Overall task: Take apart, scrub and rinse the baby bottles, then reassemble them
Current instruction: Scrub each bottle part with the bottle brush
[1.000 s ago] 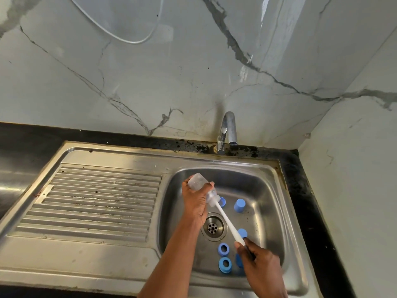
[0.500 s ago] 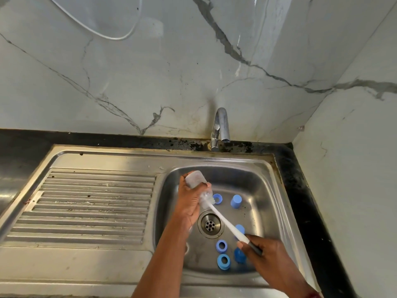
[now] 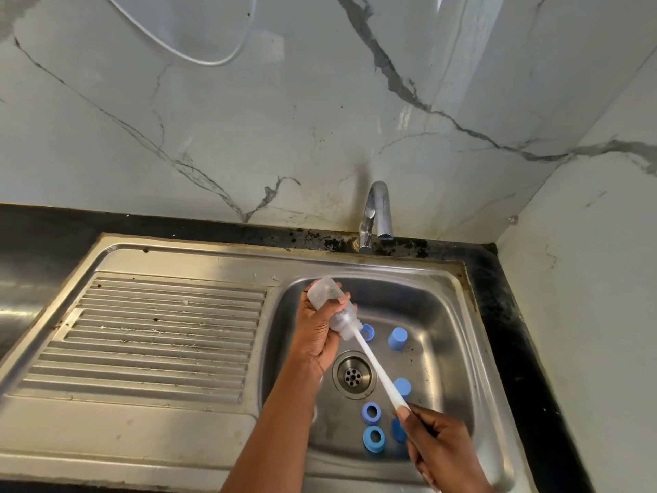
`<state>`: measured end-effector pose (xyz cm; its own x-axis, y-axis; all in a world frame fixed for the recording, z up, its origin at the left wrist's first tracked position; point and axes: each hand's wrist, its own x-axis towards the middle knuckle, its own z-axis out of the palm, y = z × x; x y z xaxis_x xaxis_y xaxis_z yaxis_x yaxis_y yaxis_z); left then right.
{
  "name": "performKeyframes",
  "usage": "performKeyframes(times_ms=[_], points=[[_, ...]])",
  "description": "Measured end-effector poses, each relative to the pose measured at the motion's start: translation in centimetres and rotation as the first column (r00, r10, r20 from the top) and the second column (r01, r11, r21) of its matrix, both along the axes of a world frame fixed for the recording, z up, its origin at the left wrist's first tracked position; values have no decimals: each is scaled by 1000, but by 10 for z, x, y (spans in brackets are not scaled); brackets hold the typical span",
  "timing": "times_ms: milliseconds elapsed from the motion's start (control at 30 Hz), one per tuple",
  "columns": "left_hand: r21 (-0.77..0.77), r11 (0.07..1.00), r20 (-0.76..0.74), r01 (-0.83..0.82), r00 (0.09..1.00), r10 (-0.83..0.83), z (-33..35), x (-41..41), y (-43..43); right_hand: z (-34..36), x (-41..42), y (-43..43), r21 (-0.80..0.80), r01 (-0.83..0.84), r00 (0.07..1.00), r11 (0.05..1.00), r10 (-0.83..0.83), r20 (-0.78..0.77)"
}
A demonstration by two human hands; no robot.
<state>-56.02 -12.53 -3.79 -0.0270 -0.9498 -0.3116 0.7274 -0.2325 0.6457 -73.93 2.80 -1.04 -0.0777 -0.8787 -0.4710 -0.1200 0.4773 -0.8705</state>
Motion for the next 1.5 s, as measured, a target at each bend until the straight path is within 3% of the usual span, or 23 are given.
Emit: performKeyframes(times_ms=[233,367,433,567,833,1167,1233,1300,1400,1500], points=[[-36,999,137,20,990,-15,0,1,8,-1,10,-1,61,-1,996,998,6,-92],[-11,999,147,51,988,-48,-2,8,7,7,8,-2,-61,-190,928,980,159,-337],[-10,999,158,42,987,-40,0,13,4,13,5,-5,-76,-254,904,964,209,-374],[-52,997,183,-65,980,73,9,18,-3,27,0,-10,-14,-268,944,963,260,-204],[-128,992,-194,-11,981,-14,27,20,-4,35,-4,-8,146,-153,986,977,140,94],[-228,971,-275,73,952,-136,34,17,1,20,-3,1,297,-156,888,942,2,461],[-252,965,-278,79,949,-151,31,18,0,22,-2,1,281,-163,910,946,34,414],[-242,968,-263,68,956,-133,27,21,-1,30,-3,-1,234,-179,955,956,112,273],[-217,975,-226,43,970,-93,21,24,0,38,-10,-8,73,-212,977,975,214,-14],[-141,990,-189,-7,982,-20,20,20,-1,30,-16,-9,-122,-311,897,943,249,-366]])
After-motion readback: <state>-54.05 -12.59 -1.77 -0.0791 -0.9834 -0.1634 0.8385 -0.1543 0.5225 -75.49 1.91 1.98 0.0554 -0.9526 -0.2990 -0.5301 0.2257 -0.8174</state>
